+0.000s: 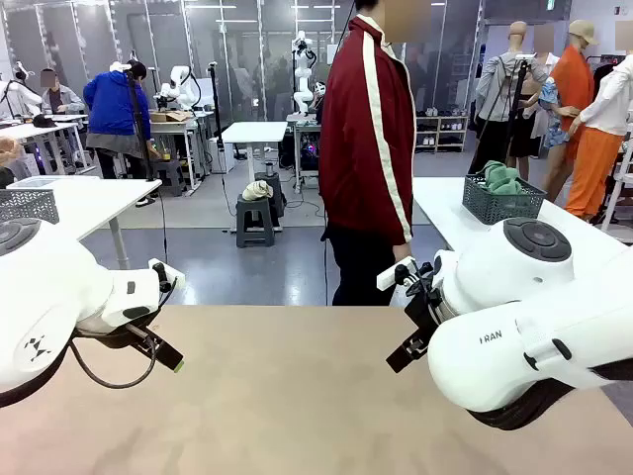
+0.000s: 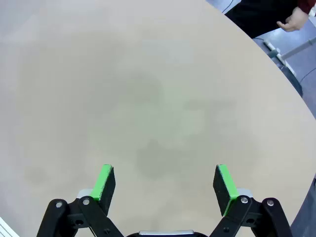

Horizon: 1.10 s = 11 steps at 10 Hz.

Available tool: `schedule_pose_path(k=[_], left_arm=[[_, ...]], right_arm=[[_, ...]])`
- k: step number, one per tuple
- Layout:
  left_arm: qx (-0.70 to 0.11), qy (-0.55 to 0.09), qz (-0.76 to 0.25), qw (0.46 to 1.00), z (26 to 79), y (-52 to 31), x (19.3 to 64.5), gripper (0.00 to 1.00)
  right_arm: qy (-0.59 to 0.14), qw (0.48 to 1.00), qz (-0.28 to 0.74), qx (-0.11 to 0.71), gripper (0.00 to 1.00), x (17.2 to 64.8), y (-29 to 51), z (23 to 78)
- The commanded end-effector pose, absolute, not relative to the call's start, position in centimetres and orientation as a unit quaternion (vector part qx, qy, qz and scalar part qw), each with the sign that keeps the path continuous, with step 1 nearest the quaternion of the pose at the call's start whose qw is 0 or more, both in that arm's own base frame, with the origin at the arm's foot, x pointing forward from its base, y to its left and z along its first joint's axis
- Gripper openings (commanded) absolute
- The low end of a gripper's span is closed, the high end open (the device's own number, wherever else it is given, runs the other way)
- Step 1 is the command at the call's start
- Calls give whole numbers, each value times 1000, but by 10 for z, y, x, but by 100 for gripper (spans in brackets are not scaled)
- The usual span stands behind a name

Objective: Fold the towels and place them in the basket.
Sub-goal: When a person lays out a Towel with hook on the table, fold it in half twice.

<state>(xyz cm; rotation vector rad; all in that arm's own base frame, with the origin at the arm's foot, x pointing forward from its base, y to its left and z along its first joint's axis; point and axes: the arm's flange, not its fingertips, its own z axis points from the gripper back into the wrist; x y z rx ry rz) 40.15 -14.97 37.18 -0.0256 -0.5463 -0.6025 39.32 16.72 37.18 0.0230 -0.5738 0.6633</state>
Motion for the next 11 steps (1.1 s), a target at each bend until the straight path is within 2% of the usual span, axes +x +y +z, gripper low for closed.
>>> schedule_pose_path(k=[1, 11], left_arm=[[-12, -266, -293, 918, 372, -150, 401, 100], [-12, -266, -293, 918, 372, -150, 401, 100]], right_arm=[[-278, 905, 321, 11, 100, 393, 167, 372], [-278, 905, 321, 11, 100, 393, 167, 372]])
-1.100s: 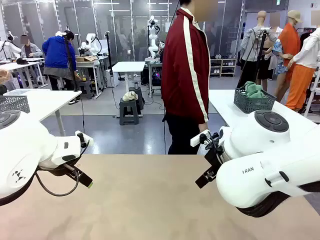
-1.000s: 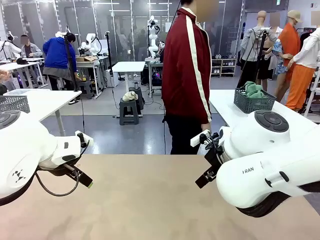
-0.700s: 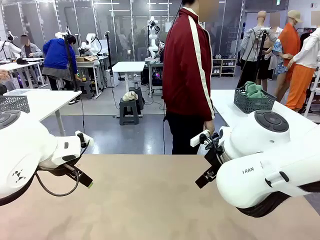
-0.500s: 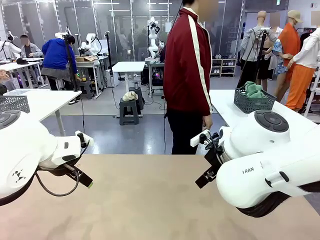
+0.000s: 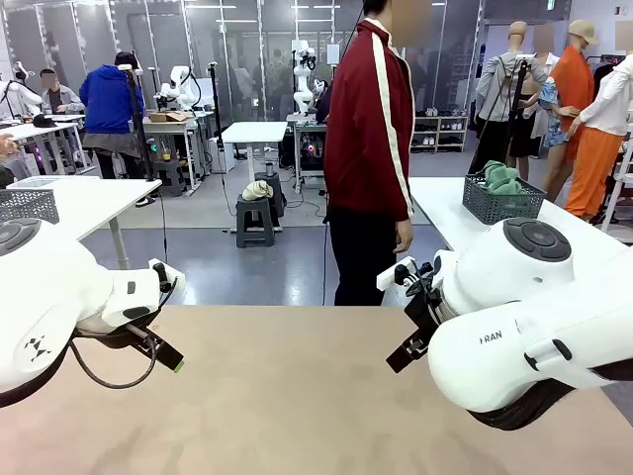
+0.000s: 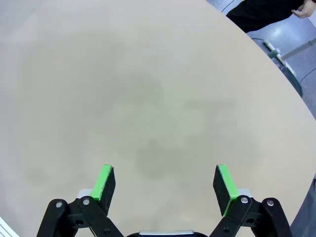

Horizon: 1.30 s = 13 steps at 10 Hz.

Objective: Fold the towels and place them in the basket.
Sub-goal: When a person lays out a Towel with hook on the table, fold it in half twice.

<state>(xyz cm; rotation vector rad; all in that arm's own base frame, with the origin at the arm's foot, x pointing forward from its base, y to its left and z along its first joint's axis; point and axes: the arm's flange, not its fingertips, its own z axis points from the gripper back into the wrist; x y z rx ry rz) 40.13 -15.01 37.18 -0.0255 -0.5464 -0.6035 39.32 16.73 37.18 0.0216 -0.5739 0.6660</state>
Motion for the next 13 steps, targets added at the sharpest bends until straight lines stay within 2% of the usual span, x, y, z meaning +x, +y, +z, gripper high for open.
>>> schedule_pose_path(k=[1, 3, 5, 9, 13], left_arm=[[-12, -266, -293, 918, 372, -150, 401, 100], [-12, -266, -293, 918, 372, -150, 401, 100], [-25, -256, -313, 914, 394, -153, 401, 100], [-38, -246, -344, 905, 481, -151, 397, 100], [-88, -260, -386, 881, 572, -98, 364, 100]], right_arm=[[-278, 905, 321, 11, 100, 393, 167, 372], [-278, 905, 322, 10, 100, 393, 167, 372], [-271, 901, 339, 23, 100, 391, 160, 393], [-269, 894, 359, 22, 100, 372, 132, 478], [-289, 890, 351, 14, 100, 320, 89, 556]])
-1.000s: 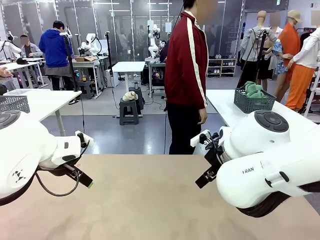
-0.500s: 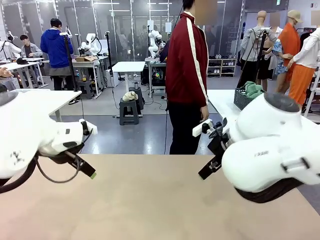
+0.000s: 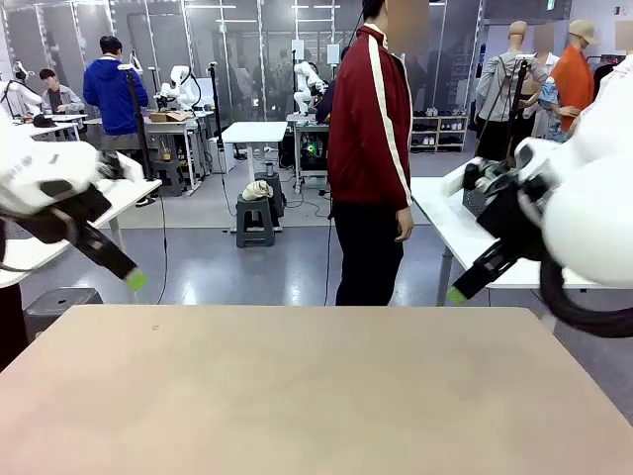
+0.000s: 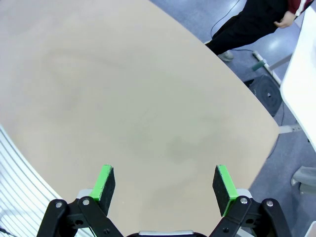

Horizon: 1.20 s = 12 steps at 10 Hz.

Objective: Fold the towels and place them in the basket.
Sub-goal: When a person lays out a Towel with hook on the table, fold it in half twice.

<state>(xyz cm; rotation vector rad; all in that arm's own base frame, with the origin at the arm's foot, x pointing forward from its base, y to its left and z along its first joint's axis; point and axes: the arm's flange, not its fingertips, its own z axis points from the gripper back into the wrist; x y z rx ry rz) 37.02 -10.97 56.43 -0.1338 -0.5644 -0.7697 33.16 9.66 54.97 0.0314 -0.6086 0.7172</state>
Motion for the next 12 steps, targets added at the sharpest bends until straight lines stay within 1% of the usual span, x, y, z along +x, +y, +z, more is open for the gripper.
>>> schedule_pose_path(k=[1, 3, 5, 6, 7, 12], left_arm=[[-94, -259, -392, 878, 590, -87, 352, 100], [-88, -250, -394, 880, 616, -68, 328, 100], [-89, -233, -395, 884, 627, -60, 315, 100], [-87, -234, -389, 887, 627, -60, 313, 100], [-90, -249, -385, 884, 623, -62, 316, 100], [-90, -249, -385, 884, 623, -62, 316, 100]], right_arm=[[-290, 893, 345, 17, 100, 304, 85, 572], [-291, 893, 342, 7, 100, 284, 77, 592], [-293, 893, 341, 9, 100, 281, 71, 597], [-287, 894, 345, 4, 100, 284, 71, 596], [-298, 891, 342, 15, 100, 279, 74, 598], [-298, 891, 342, 15, 100, 279, 74, 598]])
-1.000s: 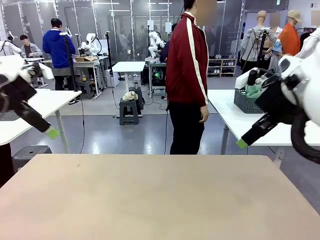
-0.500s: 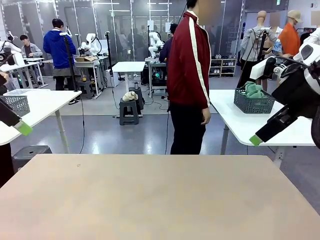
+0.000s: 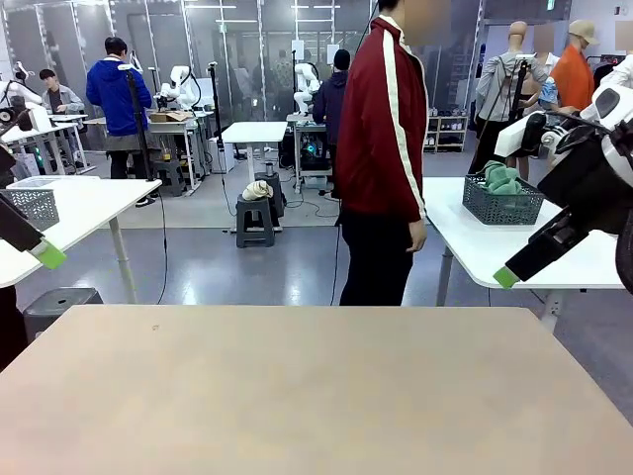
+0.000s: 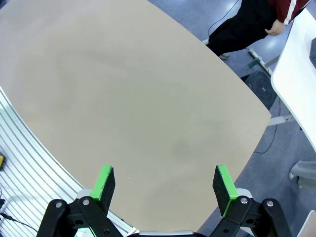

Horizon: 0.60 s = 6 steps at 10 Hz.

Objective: Fold the towels and place them in the basket.
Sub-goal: When a person lays out a Towel with hook on the table, fold it in half twice.

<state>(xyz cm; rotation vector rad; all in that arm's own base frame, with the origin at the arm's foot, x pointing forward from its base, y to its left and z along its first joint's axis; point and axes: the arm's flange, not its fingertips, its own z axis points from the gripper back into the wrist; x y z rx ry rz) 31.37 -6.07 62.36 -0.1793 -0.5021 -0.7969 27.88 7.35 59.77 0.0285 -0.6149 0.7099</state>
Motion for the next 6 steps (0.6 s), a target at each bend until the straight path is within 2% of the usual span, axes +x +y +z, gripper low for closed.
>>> schedule_pose_path(k=[1, 2, 6], left_arm=[[-86, -242, -383, 887, 624, -61, 314, 100], [-43, -240, -407, 880, 643, -58, 312, 100], [16, -267, -442, 856, 716, -36, 312, 100]], right_arm=[[-296, 892, 342, 14, 100, 279, 74, 598], [-274, 899, 340, 29, 100, 276, 69, 618], [-310, 887, 342, 24, 100, 247, 53, 721]])
